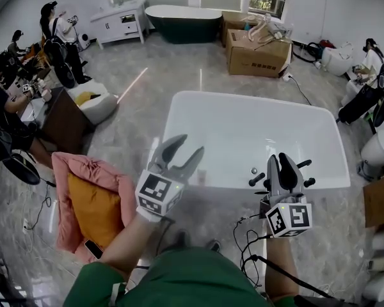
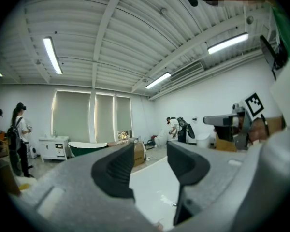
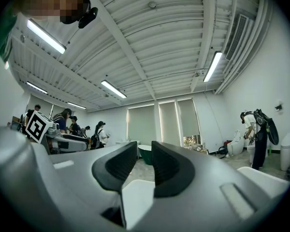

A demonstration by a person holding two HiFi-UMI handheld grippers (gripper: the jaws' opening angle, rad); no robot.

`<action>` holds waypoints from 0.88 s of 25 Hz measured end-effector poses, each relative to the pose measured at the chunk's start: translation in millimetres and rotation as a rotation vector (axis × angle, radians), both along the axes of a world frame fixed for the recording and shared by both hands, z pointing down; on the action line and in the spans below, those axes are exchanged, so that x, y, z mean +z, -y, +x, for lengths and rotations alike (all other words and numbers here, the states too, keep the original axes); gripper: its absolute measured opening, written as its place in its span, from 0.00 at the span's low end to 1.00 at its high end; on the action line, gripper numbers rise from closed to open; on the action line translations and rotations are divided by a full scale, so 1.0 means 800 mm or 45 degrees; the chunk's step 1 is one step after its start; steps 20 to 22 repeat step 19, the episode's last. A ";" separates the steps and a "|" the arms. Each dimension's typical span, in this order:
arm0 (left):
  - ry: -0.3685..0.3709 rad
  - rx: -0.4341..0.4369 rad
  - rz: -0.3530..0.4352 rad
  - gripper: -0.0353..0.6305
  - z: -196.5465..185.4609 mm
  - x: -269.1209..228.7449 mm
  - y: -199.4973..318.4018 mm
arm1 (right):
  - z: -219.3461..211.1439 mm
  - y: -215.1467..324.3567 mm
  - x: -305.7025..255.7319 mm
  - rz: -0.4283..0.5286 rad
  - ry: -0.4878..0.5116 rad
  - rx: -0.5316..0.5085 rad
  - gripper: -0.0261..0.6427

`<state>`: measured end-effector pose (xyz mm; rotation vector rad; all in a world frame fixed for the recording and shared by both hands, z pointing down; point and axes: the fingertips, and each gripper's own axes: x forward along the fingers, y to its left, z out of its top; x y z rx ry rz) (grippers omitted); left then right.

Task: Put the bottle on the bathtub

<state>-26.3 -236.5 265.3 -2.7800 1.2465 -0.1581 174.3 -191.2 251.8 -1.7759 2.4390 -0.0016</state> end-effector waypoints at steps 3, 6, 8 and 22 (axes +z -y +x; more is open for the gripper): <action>0.008 -0.002 -0.004 0.37 0.000 0.004 0.000 | 0.001 0.000 0.001 -0.001 0.009 -0.003 0.16; 0.013 -0.006 -0.016 0.37 0.002 0.006 -0.001 | 0.003 0.000 0.003 -0.004 0.012 -0.006 0.16; 0.012 -0.009 -0.016 0.37 0.006 0.006 -0.001 | 0.007 0.001 0.004 -0.006 0.013 -0.008 0.16; 0.014 -0.020 -0.012 0.37 0.021 0.009 -0.004 | 0.023 0.000 0.009 0.002 0.009 -0.031 0.16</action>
